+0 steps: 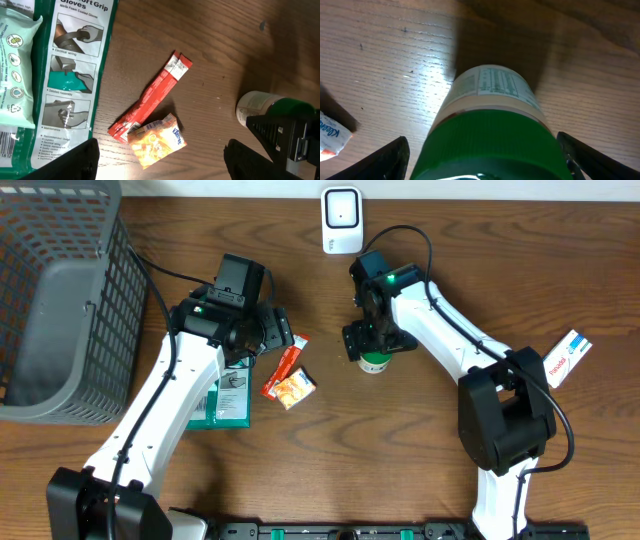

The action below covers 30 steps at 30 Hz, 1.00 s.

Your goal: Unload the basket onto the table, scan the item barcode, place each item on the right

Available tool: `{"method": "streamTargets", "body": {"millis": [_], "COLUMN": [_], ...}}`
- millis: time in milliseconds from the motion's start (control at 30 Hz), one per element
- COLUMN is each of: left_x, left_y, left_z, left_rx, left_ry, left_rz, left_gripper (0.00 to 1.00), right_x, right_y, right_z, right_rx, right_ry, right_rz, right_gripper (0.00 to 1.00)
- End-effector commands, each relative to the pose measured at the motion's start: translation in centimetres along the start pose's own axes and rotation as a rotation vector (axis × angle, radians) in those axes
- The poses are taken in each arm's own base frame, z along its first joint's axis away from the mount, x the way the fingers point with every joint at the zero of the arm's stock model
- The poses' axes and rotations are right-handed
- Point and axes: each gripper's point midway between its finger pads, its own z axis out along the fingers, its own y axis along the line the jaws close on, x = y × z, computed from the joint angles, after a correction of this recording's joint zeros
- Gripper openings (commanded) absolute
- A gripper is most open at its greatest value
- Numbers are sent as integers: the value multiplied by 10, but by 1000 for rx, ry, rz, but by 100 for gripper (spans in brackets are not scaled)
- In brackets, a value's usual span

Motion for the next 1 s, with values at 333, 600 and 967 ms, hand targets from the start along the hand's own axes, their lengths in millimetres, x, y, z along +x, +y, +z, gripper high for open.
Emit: {"method": "streamTargets", "body": {"millis": [333,600,967], "left_x": [1,1,1], "left_y": [5,5,5], "left_z": [3,3,3], "left_rx": [-20,-20,-20], "left_ry": [4,4,4], "left_rz": [6,6,6], "left_gripper": [82,81,82], "right_x": [0,3,4], "right_y": [-1,-3,-4], "right_z": [3,3,3], "right_rx": [3,14,12], "right_ry": [11,18,26], "right_rz": [257,235,-95], "right_gripper": [70,65,54]}}
